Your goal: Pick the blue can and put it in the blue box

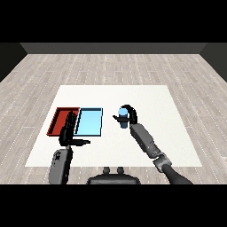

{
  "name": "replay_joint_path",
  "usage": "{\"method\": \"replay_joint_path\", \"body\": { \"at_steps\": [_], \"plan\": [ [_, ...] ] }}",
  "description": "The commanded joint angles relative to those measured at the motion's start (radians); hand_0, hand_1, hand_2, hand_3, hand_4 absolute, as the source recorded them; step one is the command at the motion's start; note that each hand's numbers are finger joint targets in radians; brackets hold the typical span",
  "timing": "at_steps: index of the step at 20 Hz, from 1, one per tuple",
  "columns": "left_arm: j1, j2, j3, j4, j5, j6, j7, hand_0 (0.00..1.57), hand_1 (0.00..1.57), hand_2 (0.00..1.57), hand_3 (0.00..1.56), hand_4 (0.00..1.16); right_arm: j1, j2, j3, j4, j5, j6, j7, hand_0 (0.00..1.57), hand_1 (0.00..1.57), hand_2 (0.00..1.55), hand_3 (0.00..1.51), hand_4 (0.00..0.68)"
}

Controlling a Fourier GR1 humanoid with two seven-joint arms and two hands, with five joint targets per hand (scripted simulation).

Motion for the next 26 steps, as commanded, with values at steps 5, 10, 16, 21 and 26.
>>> {"method": "replay_joint_path", "body": {
  "at_steps": [5,10,16,21,26],
  "plan": [
    [-0.077,-0.020,-0.070,0.092,-0.036,-0.011,0.064,0.00,0.00,0.00,0.00,0.00,0.033,-0.116,0.071,-0.323,0.095,-0.036,0.158,1.44,1.44,1.45,1.40,0.615],
    [-0.062,-0.057,-0.182,0.103,-0.062,0.087,0.077,0.00,0.00,0.00,0.00,0.00,0.079,-0.121,0.075,-0.405,0.173,-0.054,0.209,1.42,1.42,1.45,1.40,0.616],
    [-0.056,-0.058,-0.239,0.146,-0.041,0.109,0.052,0.00,0.00,0.00,0.00,0.00,0.291,-0.163,0.130,-0.736,0.267,-0.106,0.329,1.42,1.42,1.45,1.40,0.616],
    [-0.139,-0.058,-0.271,0.181,-0.004,0.131,0.140,0.00,0.00,0.00,0.00,0.00,0.305,-0.119,0.119,-0.720,0.354,-0.077,0.324,1.44,1.44,1.45,1.40,0.615],
    [-0.147,-0.056,-0.269,0.217,0.021,0.111,0.130,0.00,0.00,0.00,0.00,0.00,0.246,-0.068,0.084,-0.708,0.399,-0.017,0.384,1.46,1.46,1.46,1.40,0.608]
  ]
}}
